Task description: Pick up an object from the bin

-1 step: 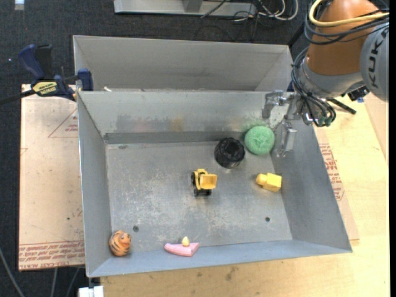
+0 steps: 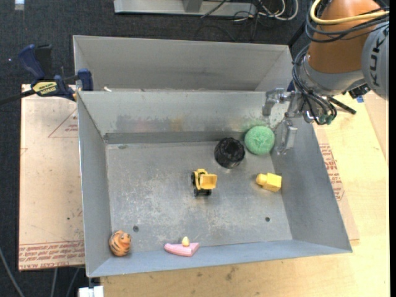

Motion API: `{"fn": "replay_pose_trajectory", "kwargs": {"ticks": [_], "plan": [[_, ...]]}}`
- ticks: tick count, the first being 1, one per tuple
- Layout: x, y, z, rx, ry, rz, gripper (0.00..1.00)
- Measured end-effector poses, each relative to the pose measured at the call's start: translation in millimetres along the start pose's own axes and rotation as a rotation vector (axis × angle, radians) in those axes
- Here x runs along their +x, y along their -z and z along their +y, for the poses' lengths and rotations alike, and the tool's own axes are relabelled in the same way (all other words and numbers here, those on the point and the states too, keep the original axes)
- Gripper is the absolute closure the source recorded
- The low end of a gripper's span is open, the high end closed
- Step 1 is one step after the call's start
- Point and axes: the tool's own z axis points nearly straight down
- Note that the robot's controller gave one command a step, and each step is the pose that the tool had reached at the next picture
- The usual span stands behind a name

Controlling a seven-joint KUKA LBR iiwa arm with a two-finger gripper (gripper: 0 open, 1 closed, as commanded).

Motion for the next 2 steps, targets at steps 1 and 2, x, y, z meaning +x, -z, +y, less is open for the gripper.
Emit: {"fn": "replay_pose_trajectory", "kwargs": {"ticks": [1, 2], "plan": [[35.6, -47, 30, 0.001, 0.065, -0.004, 0.00], [79.5, -92, 35, -0.002, 0.060, 0.001, 0.00]]}}
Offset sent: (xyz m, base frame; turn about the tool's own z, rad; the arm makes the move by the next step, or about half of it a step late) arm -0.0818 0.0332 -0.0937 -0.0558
